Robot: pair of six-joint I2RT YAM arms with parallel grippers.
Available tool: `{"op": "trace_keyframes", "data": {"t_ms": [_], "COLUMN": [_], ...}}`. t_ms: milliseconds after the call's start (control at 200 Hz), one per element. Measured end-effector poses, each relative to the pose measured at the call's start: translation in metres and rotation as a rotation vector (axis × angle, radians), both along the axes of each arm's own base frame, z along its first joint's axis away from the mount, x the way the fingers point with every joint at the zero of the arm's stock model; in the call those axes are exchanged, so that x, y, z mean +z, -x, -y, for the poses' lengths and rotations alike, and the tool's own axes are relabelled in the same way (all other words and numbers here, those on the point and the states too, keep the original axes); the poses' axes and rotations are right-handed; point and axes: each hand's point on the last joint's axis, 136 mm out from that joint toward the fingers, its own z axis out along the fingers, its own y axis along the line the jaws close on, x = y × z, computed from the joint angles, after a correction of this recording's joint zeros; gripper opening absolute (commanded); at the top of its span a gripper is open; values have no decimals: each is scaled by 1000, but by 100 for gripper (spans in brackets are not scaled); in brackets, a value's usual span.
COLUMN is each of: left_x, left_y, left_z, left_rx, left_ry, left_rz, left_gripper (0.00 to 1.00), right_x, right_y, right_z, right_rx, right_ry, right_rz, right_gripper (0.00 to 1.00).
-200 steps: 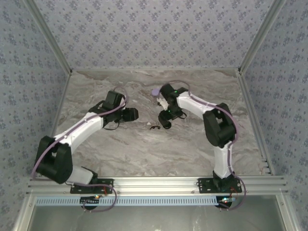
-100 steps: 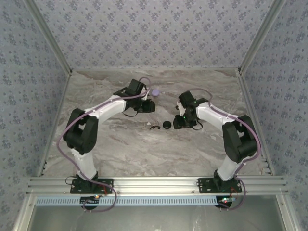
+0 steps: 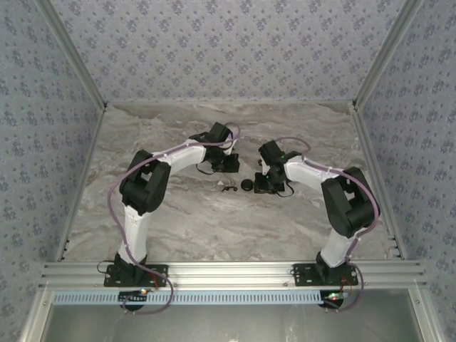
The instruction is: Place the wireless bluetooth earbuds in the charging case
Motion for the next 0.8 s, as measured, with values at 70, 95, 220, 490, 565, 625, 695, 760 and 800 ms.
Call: {"op": "trace_keyframes", "data": {"t_ms": [70,95,220,490,565,625,695,760,800], "left_x": [-3,-5,-13,-18,-19,-23,-27,-27,-27], "left_y": [1,2,5,13,14,17,20,21,22], "left_z": [3,3,4,6,6,4,2,1,1], "left_rx": [-7,-8,-14,-18,-18,-19,-17,-14,-12], "left_ry": [4,3,-4,-14,-17,-23,-25,-18,-13], "left_rz": [-8,-12,-32,-59,-64,-72,-85,-83,-83], "left_gripper": [6,6,5,5,5,5,5,5,5], "right_x": [-2,-2,-4,-5,-5,-6,-6,-5,-4], "right_y": [-2,-3,-9,-20,-24,-26,-29,-34,-37], "right_z": [-1,-2,-5,-11,-12,-13,-14,-16,-16], "right_rx": [-5,-8,-15,-23,-23,-23,-24,-26,-27], "right_ry": [0,0,-5,-9,-10,-9,-2,-1,-1], "right_rz": [-5,-6,-2,4,6,6,5,11,16], "right_gripper": [20,20,20,19,19,19,19,19,19]}}
